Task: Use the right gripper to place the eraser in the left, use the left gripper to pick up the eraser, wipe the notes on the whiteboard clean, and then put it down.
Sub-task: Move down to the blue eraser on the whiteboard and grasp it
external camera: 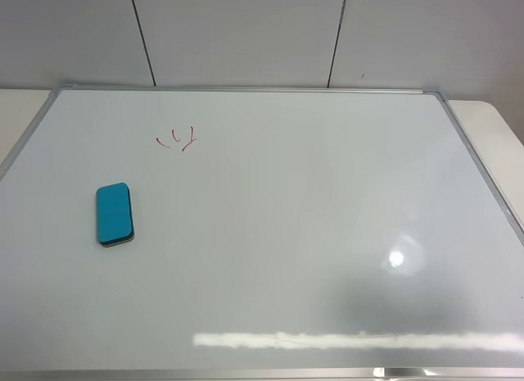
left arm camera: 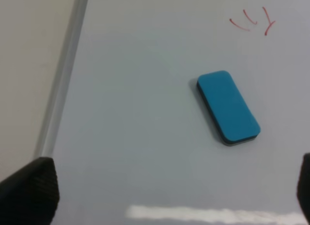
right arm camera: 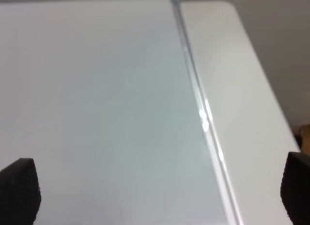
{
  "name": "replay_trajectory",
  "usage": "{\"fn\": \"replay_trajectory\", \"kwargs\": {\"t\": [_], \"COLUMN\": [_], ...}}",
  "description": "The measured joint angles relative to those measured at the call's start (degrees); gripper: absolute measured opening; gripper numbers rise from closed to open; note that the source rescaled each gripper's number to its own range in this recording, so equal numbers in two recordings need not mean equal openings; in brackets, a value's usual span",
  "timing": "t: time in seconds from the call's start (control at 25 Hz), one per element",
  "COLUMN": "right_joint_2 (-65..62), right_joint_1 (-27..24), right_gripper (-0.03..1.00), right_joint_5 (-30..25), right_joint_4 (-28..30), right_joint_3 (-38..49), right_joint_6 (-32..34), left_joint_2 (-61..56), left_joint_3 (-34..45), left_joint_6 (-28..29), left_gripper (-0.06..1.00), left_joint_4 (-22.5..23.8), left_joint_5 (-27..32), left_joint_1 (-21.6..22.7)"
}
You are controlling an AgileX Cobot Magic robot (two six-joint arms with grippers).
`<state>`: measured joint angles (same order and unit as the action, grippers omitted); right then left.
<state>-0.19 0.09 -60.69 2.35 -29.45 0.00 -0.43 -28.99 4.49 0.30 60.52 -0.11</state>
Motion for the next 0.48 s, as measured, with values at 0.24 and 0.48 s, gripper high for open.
{"fn": "replay_trajectory", "kwargs": {"t": [0.24,0.48], "right_joint_2": [0.00,0.00], "right_joint_1": [0.00,0.00], "right_gripper": [1.00,1.00], "right_joint_5": [-0.20,-0.20], "right_joint_4": [-0.19,0.93], "right_joint_3": [0.67,0.67], "right_joint_6": [0.00,1.47], "left_joint_2": [0.00,0.00], "left_joint_3": [0.00,0.00], "left_joint_6": [0.00,0.00], "left_gripper": [1.00,1.00], "left_joint_4": [0.00,0.00], "left_joint_5": [0.00,0.00], "left_joint_1": [0.00,0.00]}}
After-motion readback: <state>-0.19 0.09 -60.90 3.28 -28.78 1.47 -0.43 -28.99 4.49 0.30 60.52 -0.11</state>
